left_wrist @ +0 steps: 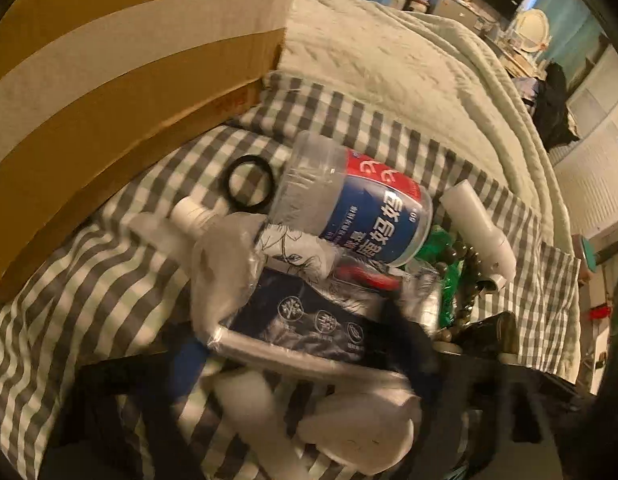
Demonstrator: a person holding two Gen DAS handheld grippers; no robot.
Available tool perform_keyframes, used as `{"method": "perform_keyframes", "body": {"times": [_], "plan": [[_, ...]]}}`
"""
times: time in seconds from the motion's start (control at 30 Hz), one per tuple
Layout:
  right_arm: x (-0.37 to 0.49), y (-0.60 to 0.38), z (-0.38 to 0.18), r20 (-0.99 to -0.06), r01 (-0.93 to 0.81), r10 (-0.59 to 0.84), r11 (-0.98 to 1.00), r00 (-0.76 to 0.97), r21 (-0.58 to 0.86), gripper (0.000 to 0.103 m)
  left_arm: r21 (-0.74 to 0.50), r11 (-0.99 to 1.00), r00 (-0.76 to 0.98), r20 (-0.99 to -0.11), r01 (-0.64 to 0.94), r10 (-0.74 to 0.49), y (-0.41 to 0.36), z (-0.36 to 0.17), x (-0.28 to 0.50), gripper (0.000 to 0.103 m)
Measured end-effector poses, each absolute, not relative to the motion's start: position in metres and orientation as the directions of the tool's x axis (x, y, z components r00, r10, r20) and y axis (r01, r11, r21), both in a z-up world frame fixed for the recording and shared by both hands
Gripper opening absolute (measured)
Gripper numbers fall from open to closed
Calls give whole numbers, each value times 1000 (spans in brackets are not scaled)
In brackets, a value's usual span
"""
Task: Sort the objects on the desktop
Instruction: 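Grasp the foil snack bag with the left gripper while the right grasps the clear cup, then drop the foil bag from the left gripper while the right drops the clear cup into the box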
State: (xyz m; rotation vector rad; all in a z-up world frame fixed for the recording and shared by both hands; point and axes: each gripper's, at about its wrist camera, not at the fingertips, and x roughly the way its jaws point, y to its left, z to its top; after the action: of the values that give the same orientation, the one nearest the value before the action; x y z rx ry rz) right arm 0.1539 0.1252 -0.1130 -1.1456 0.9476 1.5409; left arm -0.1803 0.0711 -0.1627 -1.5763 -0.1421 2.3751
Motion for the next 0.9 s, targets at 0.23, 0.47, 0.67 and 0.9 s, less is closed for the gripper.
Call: {"method": "perform_keyframes", "body": {"times": [0.23, 0.47, 0.67, 0.9], "plan": [[147, 109, -98, -963, -966, 263, -257, -60, -10, 58, -227, -924, -383, -860, -307, 338, 78, -140, -163, 17], [137, 68, -41, -936, -965, 346, -261, -62, -33, 58, -243, -912, -436, -817, -331, 376, 49, -88, -150, 11], [93, 50, 46, -889, -952, 447, -303, -102, -43, 58, -290, -906, -490, -768, -307, 412, 2, -7, -160, 11], [1, 38, 146, -807, -912, 554, -408, -207, -46, 58, -237, -914, -617, -678, -330, 399, -61, 96, -186, 11]]}}
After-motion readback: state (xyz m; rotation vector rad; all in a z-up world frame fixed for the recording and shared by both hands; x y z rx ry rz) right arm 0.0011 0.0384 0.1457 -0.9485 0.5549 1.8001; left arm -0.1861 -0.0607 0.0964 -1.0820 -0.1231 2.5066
